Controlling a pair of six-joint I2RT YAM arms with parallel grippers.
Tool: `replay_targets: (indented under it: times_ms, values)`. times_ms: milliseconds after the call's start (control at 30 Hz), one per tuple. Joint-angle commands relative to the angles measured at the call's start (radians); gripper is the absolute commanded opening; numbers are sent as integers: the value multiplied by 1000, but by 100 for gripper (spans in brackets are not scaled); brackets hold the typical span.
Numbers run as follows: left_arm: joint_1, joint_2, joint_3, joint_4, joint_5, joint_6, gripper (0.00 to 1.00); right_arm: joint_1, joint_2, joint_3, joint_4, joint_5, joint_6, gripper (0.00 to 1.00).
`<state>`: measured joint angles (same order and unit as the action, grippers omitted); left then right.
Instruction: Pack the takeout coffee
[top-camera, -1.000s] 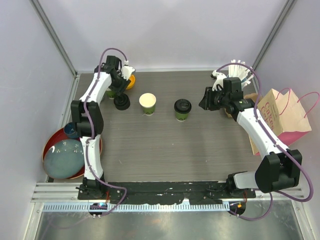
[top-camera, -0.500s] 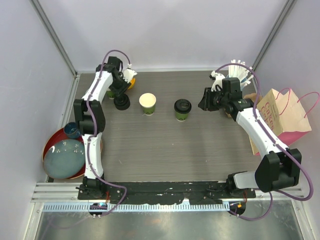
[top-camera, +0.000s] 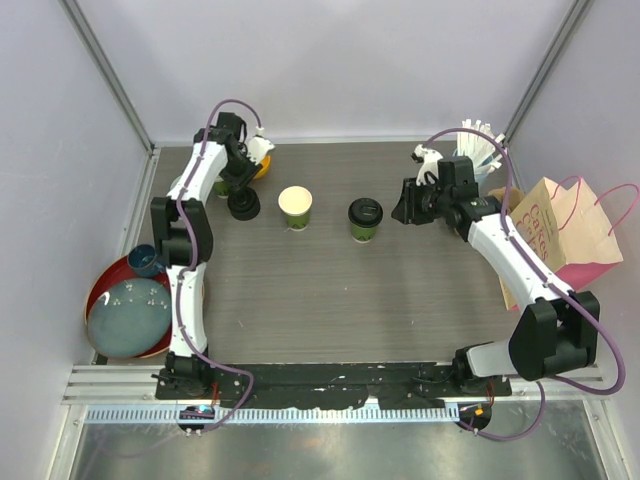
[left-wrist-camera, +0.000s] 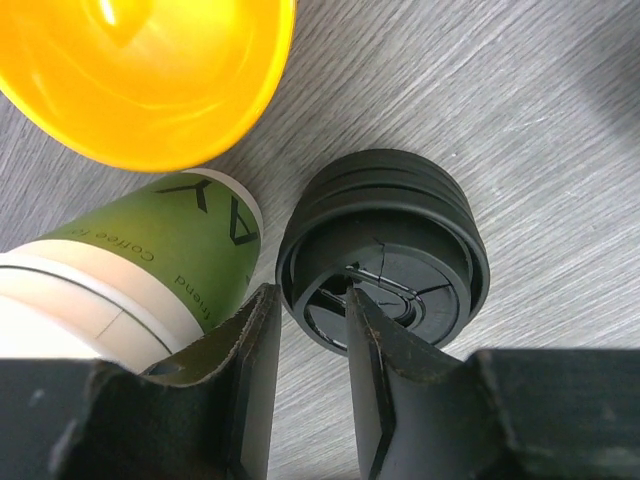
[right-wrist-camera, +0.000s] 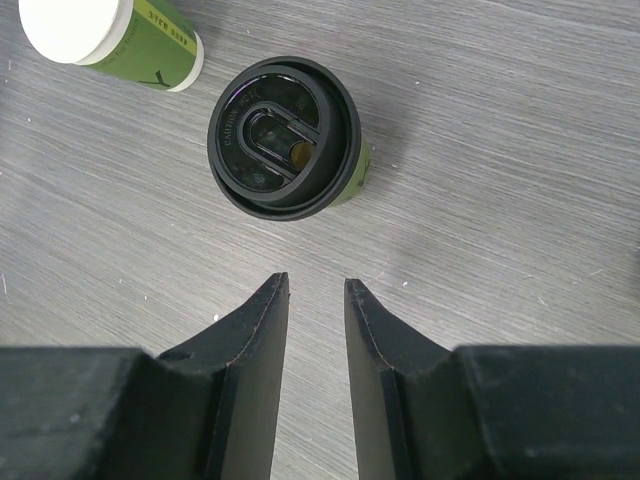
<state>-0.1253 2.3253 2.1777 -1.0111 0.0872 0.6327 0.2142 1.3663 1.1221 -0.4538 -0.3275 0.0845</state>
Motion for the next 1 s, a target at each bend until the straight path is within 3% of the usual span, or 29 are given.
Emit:
replay_targets:
  times_ms: [0, 333, 533, 700, 967]
  values:
    - [6, 20, 45, 16, -12, 1, 35, 11, 4, 19, -5, -10, -17, 35]
    - [7, 37, 63, -10, 39, 38, 24, 22, 16, 22, -19, -2, -26, 35]
    - [9, 36, 53, -34, 51, 41, 0, 25, 13, 24, -22, 2, -28, 35]
    - [12, 0, 33, -23, 56, -7, 0, 27, 14, 24, -23, 2, -29, 35]
    - [13, -127, -59, 49, -33, -214, 0, 30, 16, 27, -23, 4, -31, 35]
